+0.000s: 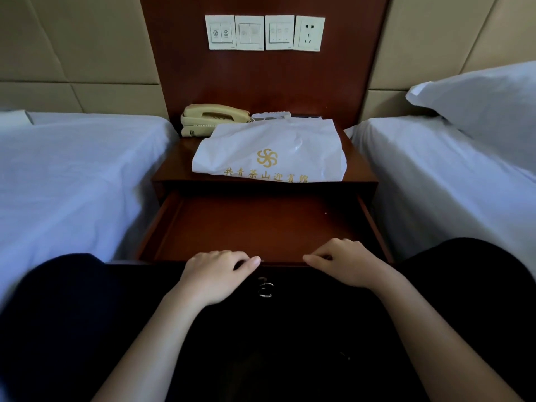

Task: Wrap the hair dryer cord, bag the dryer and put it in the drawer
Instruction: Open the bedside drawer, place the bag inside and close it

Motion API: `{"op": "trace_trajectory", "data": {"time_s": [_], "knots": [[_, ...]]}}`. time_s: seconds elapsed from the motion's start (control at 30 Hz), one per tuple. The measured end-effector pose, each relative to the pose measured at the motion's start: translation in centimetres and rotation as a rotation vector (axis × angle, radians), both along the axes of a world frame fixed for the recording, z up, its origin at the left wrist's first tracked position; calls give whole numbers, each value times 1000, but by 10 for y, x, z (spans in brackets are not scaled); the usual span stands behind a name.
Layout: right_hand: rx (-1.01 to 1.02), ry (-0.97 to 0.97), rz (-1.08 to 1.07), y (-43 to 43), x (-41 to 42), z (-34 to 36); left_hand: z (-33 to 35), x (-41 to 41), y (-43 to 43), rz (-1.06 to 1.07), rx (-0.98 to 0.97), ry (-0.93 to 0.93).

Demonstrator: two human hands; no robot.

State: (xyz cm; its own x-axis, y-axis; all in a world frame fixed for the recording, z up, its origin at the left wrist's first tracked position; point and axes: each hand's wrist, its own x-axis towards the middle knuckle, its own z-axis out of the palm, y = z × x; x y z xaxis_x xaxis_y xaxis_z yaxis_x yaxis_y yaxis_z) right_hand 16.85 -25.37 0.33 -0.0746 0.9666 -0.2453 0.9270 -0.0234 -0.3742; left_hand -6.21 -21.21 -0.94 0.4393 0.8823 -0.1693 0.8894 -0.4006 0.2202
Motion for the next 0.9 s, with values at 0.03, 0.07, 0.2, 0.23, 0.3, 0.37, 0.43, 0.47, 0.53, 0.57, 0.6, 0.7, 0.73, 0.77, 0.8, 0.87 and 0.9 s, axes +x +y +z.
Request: {"op": "trace_trajectory", "data": {"time_s": [0.03,0.07,0.2,0.23,0.3,0.37,0.43,0.47,0.53,0.57,0.6,0.7,0.73,0.77,0.8,0.87,0.9], "knots": [[1,0,7,-1,-1,2,3,1,1,7,-28,-3],[-3,1,13,-1,-1,4,5,3,4,13,-67,-7],[-61,-3,26,11,2,13,14,15,26,16,-206,-4],[-79,-2,21,16,2,14,15,19,32,15,-216,10],[-122,-3,14,26,3,17,19,27,43,-14,-241,39],[-178,20,34,38,2,21,23,33,54,-61,-294,57],[-219,50,65,51,1,27,30,39,65,-102,-329,49],[-213,54,79,58,1,31,34,41,70,-116,-332,35],[-163,48,91,75,4,40,45,44,84,-141,-310,2],[-142,42,92,84,6,45,50,46,92,-148,-297,-21],[-130,33,91,94,9,51,56,46,100,-149,-284,-47],[-63,37,62,123,18,70,74,48,130,-152,-220,-156],[-5,53,40,133,22,76,80,48,140,-147,-190,-214],[68,63,13,143,27,82,85,48,151,-137,-147,-276],[147,61,-20,153,31,86,89,48,165,-120,-87,-336],[300,26,-127,174,42,91,93,46,194,-51,40,-440],[367,-2,-197,184,46,91,94,46,208,2,90,-483]]}}
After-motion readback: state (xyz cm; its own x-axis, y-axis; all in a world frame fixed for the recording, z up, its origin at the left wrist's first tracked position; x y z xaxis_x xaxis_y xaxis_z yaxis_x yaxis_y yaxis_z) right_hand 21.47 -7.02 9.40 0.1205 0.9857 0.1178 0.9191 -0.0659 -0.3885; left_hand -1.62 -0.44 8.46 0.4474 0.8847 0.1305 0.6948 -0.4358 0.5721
